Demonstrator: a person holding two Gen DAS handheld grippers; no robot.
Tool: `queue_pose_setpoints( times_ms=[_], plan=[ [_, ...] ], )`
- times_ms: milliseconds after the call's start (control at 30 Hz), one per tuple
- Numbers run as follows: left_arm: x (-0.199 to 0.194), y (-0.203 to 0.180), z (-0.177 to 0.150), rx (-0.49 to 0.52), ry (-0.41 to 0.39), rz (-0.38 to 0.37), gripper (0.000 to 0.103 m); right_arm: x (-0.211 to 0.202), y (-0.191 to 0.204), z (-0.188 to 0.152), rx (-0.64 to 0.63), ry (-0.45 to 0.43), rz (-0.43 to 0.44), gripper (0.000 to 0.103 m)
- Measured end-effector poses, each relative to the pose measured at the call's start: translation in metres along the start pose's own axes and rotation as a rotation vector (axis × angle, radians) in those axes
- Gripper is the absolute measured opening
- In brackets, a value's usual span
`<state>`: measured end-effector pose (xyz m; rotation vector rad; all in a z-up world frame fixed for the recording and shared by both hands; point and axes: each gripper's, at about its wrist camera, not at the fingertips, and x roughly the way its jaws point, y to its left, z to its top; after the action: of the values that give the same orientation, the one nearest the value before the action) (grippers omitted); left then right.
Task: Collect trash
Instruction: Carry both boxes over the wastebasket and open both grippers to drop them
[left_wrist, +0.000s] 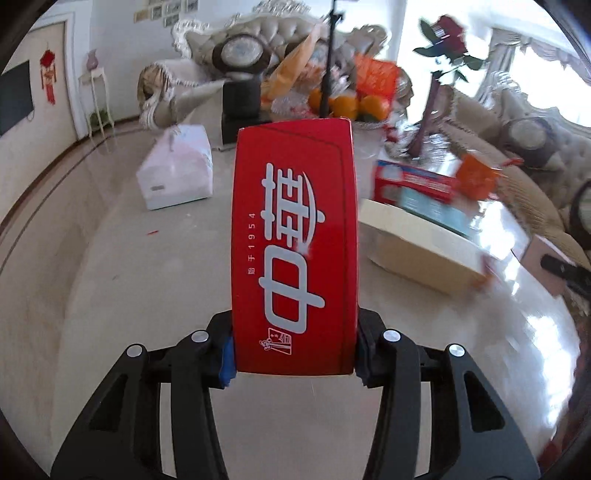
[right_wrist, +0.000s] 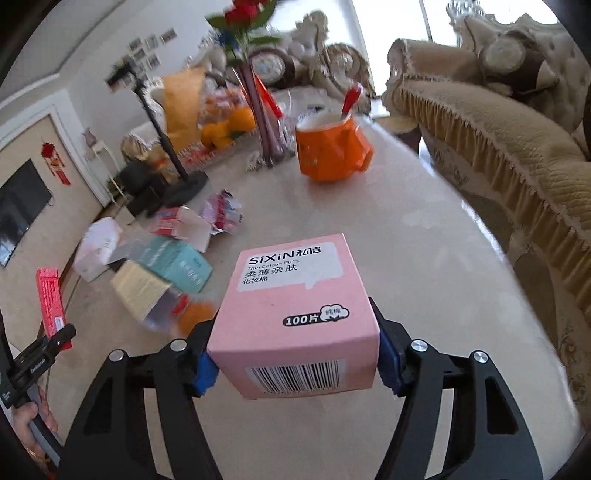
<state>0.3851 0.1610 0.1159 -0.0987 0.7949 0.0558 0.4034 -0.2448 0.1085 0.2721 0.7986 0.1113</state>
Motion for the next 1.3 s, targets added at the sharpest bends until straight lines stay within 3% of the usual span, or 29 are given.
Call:
queue_pose_setpoints(
  times_ms=[167, 333, 433, 533, 700, 833, 1000, 1100, 1133, 1167, 1233, 1300],
  plan=[
    [-0.08, -0.011, -0.064, 0.03, -0.044, -0.063, 0.047, -0.072, -0.003, -0.049, -0.013, -0.037, 0.163, 0.065],
    [-0.155, -0.02, -0.15, 0.026, -0.06, -0.144, 0.047, -0.146, 0.005, -0.145, -0.052, -0.026, 0.328, 0.065],
    [-0.187, -0.036, -0.207, 0.049, -0.044, -0.174, 0.047, -0.177, 0.007, -0.2, -0.032, 0.017, 0.401, 0.065],
    [-0.201, -0.058, -0.262, 0.102, 0.006, -0.158, 0.047, -0.185, 0.015, -0.253, -0.031, 0.094, 0.421, 0.065],
    [-0.165, -0.084, -0.336, 0.093, 0.179, -0.19, 0.047, -0.142, 0.019, -0.317, -0.033, 0.249, 0.336, 0.065],
    [-0.121, -0.1, -0.377, 0.104, 0.323, -0.198, 0.047, -0.098, 0.017, -0.344, -0.059, 0.353, 0.246, 0.065],
    [-0.069, -0.105, -0.4, 0.123, 0.451, -0.152, 0.047, -0.066, 0.018, -0.363, -0.086, 0.424, 0.183, 0.065],
    [-0.05, -0.104, -0.404, 0.097, 0.502, -0.135, 0.049, -0.068, 0.012, -0.372, -0.1, 0.429, 0.175, 0.065],
    [-0.047, -0.107, -0.405, 0.091, 0.512, -0.133, 0.052, -0.067, 0.013, -0.373, -0.106, 0.428, 0.167, 0.066],
    [-0.044, -0.107, -0.407, 0.086, 0.528, -0.123, 0.064, -0.064, 0.014, -0.374, -0.113, 0.431, 0.155, 0.067],
    [-0.038, -0.104, -0.408, 0.083, 0.544, -0.108, 0.076, -0.062, 0.012, -0.376, -0.112, 0.442, 0.137, 0.077],
    [-0.034, -0.1, -0.41, 0.068, 0.565, -0.112, 0.078, -0.061, 0.008, -0.382, -0.103, 0.445, 0.12, 0.078]
  ],
)
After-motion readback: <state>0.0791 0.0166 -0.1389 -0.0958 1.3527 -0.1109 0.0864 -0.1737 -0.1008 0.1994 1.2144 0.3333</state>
